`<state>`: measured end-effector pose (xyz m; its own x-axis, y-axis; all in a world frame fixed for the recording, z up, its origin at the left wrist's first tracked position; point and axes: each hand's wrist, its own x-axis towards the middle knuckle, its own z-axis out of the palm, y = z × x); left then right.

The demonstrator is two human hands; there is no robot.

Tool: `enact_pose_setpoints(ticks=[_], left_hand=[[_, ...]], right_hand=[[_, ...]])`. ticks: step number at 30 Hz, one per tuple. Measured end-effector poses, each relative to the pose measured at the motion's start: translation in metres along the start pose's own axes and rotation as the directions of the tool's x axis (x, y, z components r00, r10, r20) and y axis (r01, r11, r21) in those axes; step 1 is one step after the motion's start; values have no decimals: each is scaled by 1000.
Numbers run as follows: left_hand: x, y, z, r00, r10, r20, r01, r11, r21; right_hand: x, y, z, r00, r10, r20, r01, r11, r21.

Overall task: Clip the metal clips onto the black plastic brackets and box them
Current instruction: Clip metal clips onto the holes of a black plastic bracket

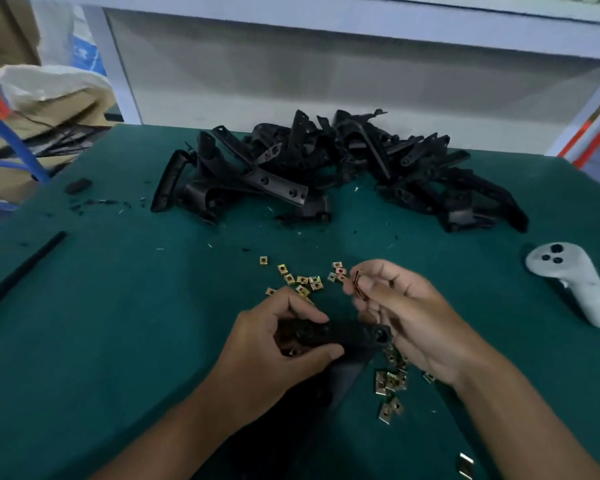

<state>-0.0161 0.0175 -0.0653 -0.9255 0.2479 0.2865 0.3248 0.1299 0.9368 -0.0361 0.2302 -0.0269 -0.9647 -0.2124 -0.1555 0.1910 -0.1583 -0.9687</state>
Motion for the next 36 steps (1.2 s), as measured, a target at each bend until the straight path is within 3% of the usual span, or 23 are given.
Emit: enact_pose_setpoints(ticks=[12,21,25,30,36], left_hand=[[3,5,0,999,-27,-36,27,1000,2],[3,9,1,999,-50,8,50,998,-43],[0,8,3,998,-43,37,45,997,-66],[-2,9,5,997,-27,69,34,994,-102],[0,9,3,1000,-25,10,25,994,-106]], right_hand=[[-1,4,3,999,38,-31,-39,999,-5],[-2,-1,3,1000,-21,9,21,999,41],[-4,-1,3,997,-51,50,54,997,-50],[-10,-1,6,989,11,150,28,966,-256],[-9,-4,4,980,60,188,-12,969,-248]])
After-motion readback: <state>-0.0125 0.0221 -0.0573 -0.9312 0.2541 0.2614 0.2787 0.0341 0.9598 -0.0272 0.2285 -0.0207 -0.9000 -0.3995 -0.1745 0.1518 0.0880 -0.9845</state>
